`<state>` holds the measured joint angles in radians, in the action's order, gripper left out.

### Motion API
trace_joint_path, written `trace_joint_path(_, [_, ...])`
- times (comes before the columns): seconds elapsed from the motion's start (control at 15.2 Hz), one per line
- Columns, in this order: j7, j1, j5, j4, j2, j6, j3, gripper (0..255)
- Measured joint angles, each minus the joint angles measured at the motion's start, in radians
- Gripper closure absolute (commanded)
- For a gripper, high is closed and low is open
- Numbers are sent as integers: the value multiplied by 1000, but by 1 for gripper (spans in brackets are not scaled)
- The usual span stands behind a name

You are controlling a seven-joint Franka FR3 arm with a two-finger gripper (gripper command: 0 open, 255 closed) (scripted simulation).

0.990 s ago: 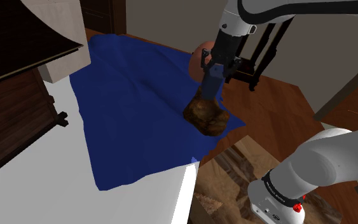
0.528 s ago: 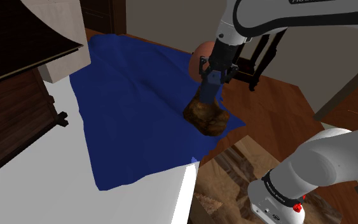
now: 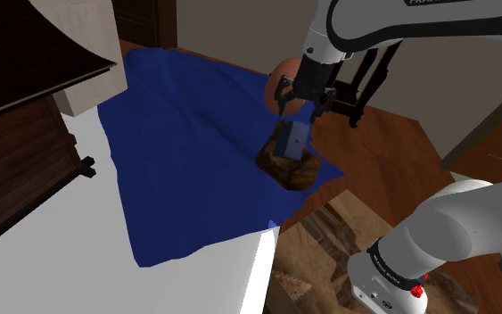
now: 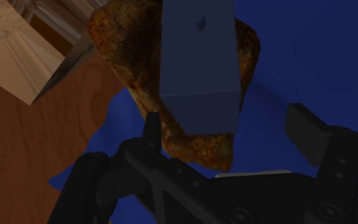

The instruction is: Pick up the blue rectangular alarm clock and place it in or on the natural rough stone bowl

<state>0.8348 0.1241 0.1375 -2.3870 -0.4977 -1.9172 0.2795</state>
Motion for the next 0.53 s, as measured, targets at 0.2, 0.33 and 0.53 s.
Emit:
trace_joint_path(0.2, [0,0,0,0,0,0,0,0])
trace_joint_path(0.33, [2,1,-3,38,-1,38,-3,0])
trace_joint_path(0.53, [2,4,-8,105,-9,113,-11,0])
